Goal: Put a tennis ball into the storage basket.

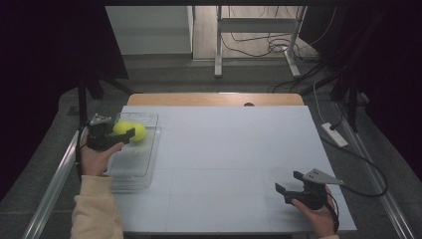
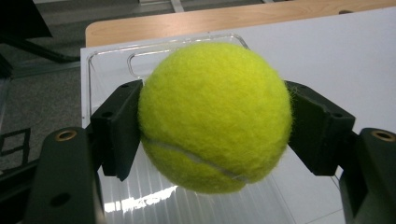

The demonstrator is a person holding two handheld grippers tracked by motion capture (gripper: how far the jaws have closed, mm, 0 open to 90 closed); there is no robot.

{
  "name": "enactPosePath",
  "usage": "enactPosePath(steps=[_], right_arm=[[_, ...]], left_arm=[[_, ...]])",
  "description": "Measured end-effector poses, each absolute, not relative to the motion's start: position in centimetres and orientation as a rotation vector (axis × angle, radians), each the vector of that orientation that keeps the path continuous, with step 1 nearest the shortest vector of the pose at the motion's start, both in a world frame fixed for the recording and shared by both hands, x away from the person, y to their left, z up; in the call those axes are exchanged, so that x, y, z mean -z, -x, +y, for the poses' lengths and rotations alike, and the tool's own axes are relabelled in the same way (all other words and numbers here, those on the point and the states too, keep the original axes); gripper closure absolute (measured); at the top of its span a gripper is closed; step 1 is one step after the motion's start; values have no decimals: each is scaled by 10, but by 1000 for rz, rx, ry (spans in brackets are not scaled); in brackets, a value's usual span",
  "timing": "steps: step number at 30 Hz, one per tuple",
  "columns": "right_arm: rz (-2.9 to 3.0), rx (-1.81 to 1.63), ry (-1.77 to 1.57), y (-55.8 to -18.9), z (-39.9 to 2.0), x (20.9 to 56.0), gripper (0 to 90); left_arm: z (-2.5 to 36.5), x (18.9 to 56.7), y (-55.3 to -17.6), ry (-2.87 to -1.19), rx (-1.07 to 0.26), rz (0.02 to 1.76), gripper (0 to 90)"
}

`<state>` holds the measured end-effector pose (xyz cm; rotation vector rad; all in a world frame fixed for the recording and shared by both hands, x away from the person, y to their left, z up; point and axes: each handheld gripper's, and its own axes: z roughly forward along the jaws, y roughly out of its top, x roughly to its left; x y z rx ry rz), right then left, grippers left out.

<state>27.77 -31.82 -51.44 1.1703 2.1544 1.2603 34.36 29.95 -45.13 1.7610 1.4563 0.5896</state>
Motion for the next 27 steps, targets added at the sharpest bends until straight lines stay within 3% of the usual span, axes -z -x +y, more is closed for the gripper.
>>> enactPosePath(steps=[27], right_arm=[[2162,-1254,-1172,-279,-318,517,117]], left_arm=[[304,468,-351,-1900,-541,1578,268]])
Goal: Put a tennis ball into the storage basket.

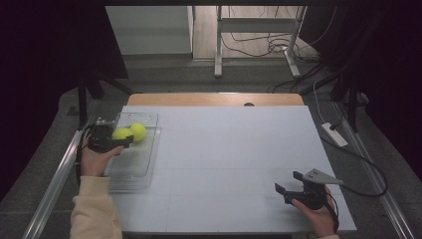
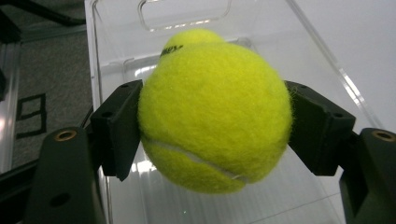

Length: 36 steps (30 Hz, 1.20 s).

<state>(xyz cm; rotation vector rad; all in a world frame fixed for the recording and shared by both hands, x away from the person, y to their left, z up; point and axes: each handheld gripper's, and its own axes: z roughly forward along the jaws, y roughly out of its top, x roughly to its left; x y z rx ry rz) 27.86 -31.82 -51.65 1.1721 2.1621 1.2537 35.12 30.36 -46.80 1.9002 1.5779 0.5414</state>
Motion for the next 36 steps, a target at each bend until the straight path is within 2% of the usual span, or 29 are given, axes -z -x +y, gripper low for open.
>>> enactPosePath(steps=[24,29,36], right_arm=[[2168,-1253,-1171,-278,-318,517,116],[2170,-1252,-1170,-278,-318,517,116],[2169,-1250,-1169,-279,-318,517,116]], left_arm=[[301,470,-353,-1965,-560,1617,257],[299,464,-352,-1907,-531,1581,147],[301,458,-349,-1828,-521,1523,115]])
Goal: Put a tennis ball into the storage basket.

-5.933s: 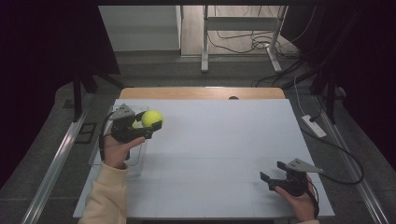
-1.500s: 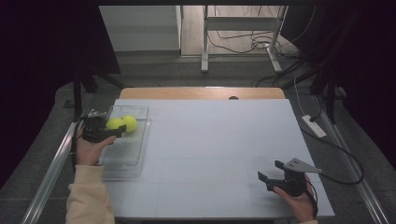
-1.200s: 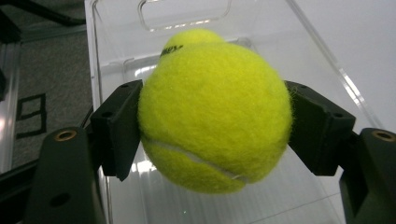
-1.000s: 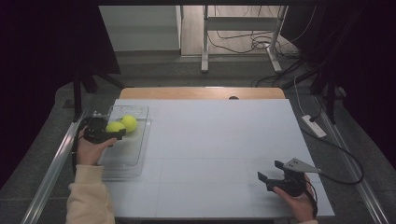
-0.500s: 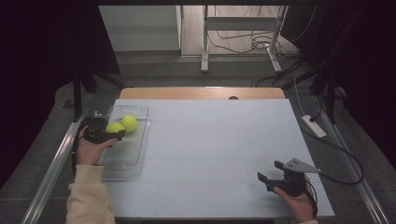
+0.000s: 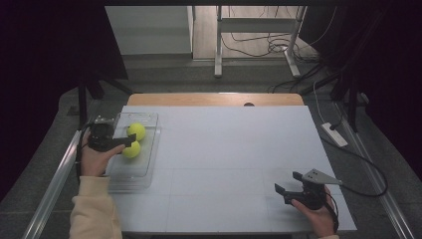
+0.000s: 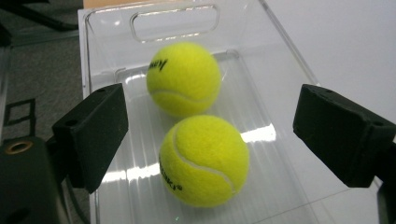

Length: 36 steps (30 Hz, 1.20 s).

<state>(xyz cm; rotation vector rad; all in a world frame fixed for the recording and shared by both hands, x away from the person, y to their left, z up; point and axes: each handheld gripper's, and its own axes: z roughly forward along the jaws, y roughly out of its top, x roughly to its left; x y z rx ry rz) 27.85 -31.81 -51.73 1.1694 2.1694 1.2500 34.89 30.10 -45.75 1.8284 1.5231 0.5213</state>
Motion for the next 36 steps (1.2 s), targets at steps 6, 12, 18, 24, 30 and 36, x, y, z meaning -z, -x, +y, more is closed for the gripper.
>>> enactPosePath(steps=[6,12,18,24,30,36], right_arm=[[2168,-1257,-1174,-279,-319,518,116],[2166,-1264,-1183,-281,-320,519,116],[2169,-1271,-1181,-284,-324,520,116],[2170,-1274,-1184,-288,-324,520,116],[2182,-1268,-1170,-288,-321,520,116],[2171,-1273,-1173,-288,-323,519,116]], left_arm=[[299,454,-347,-1794,-490,1471,117],[298,449,-343,-1743,-461,1389,123],[294,446,-338,-1727,-423,1341,123],[293,445,-332,-1704,-345,1268,117],[285,440,-323,-1706,-362,1208,117],[277,438,-314,-1726,-350,1150,117]])
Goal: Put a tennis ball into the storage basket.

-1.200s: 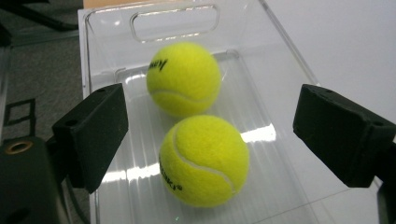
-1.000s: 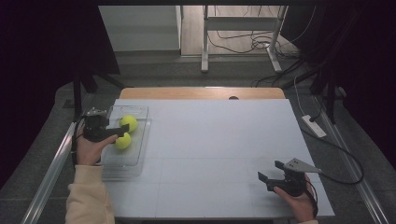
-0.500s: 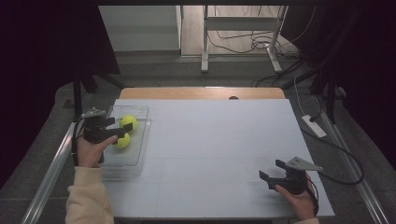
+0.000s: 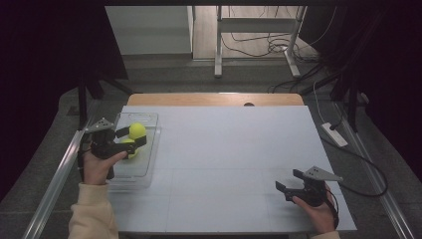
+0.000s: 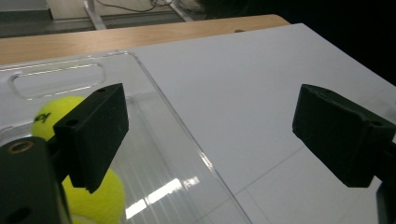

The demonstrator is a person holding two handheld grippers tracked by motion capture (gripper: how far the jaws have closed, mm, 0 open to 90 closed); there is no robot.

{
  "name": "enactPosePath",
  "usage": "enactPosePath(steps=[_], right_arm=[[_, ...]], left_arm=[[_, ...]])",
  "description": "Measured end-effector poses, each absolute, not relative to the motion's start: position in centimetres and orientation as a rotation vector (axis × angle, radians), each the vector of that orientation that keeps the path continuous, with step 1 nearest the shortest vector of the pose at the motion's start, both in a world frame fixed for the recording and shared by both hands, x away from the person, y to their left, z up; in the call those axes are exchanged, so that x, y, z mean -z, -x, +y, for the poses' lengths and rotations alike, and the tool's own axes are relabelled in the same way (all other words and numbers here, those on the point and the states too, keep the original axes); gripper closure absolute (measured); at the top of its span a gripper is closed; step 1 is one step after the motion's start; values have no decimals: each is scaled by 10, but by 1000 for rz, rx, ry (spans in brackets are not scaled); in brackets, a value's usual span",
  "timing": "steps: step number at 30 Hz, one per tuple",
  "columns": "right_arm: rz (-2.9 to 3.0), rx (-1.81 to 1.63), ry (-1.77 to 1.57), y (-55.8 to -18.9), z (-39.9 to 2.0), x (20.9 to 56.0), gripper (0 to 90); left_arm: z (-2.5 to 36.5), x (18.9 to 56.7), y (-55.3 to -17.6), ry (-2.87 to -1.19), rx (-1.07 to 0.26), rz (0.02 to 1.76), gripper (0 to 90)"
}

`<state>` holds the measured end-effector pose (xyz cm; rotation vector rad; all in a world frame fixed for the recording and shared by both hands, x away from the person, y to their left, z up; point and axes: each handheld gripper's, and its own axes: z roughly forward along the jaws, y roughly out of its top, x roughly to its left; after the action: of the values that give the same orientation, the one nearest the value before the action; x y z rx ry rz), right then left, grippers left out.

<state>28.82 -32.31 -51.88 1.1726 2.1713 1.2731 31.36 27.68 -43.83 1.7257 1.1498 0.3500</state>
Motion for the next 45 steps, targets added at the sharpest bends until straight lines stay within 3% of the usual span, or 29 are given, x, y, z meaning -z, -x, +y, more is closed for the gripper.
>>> enactPosePath(steps=[22,45], right_arm=[[2165,-1282,-1188,-291,-329,519,115],[2142,-1287,-1202,-289,-332,517,118]], left_arm=[[241,467,-266,-1817,-381,983,120],[227,483,-258,-1842,-366,940,133]])
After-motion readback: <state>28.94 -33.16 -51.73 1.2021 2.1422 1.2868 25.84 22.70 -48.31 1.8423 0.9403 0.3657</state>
